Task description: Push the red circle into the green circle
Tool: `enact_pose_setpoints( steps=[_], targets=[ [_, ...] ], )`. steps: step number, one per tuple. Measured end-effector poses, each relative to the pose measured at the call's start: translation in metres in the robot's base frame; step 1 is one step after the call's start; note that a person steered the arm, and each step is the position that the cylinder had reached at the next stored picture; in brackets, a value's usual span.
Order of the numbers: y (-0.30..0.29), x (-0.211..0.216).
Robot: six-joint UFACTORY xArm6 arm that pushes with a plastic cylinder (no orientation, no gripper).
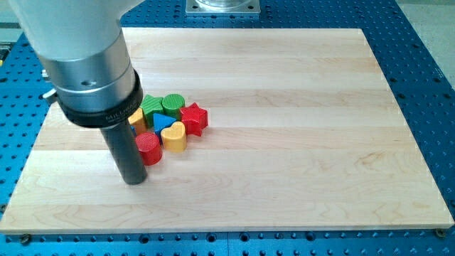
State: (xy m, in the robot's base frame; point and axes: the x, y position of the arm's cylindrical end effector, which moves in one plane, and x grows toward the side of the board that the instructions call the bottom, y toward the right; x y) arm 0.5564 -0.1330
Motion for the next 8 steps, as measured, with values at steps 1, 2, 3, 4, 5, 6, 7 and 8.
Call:
enact_pose_setpoints(
  steps=[1,2,3,4,5,6,7,8],
  targets=[
    [0.000,0.004],
    [0.000,-0.010],
    [0.002,-0.047],
    [0.015,-0.039],
    [0.013,-0.056],
    [0.020,-0.085],
    [0.030,-0.105],
    [0.030,-0.106]
  ],
)
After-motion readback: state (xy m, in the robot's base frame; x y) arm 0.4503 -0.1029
